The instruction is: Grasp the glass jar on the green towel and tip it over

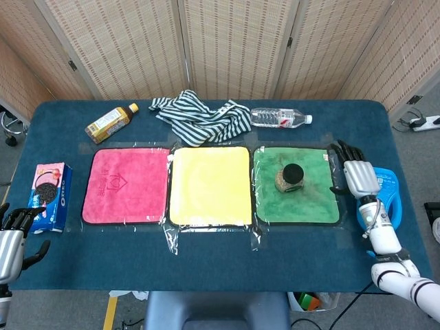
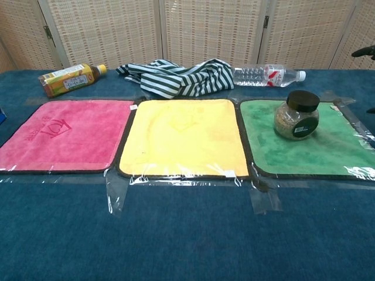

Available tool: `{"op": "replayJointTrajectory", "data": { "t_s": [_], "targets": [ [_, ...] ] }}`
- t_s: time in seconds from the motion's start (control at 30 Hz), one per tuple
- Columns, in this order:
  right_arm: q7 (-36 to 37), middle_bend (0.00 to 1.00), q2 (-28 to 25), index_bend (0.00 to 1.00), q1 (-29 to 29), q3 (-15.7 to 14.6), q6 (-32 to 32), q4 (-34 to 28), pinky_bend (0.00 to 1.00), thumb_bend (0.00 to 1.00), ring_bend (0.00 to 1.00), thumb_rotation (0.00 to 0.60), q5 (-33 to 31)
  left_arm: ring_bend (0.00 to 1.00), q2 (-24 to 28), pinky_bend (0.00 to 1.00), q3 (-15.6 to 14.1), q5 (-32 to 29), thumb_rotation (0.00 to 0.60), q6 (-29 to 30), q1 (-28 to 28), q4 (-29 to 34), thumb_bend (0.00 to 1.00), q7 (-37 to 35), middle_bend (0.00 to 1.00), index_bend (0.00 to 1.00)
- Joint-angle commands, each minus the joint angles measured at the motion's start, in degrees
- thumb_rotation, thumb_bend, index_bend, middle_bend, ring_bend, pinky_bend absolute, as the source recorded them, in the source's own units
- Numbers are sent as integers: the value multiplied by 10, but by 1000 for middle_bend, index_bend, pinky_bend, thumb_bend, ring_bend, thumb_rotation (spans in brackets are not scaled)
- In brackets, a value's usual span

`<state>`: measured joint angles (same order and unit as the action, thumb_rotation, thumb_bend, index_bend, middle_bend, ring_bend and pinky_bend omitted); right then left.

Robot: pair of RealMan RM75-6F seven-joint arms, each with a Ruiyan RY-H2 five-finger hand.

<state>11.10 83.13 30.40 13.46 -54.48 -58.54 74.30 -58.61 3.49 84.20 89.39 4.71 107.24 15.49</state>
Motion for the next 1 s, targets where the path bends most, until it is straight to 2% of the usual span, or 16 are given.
{"op": "replayJointTrajectory", "data": {
  "t_s": [0.03, 0.27, 0.47, 0.77, 1.0],
  "targets": [
    [30, 0, 54, 0, 32, 7, 29, 78, 38, 184, 0, 600, -10, 233, 1, 103, 0, 0, 600, 0, 0, 2, 328, 1, 296, 239],
    [58, 0, 123, 0, 76, 10, 66, 200, 29, 184, 0, 600, -10, 233, 3, 104, 2, 3, 600, 3, -2, 6, 328, 5, 296, 239],
    [82, 0, 168, 0, 114, 12, 92, 269, 8, 183, 0, 600, -4, 234, 5, 104, 3, 3, 600, 1, -2, 10, 328, 11, 296, 239],
    [105, 0, 215, 0, 150, 12, 112, 330, 1, 184, 0, 600, 2, 234, 9, 104, 3, -1, 600, -2, -4, 12, 328, 11, 296, 239],
    [147, 0, 219, 0, 148, 2, 88, 325, 1, 184, 0, 600, 18, 234, 9, 104, 3, -3, 600, -3, -5, 11, 329, 10, 296, 239]
  ]
}}
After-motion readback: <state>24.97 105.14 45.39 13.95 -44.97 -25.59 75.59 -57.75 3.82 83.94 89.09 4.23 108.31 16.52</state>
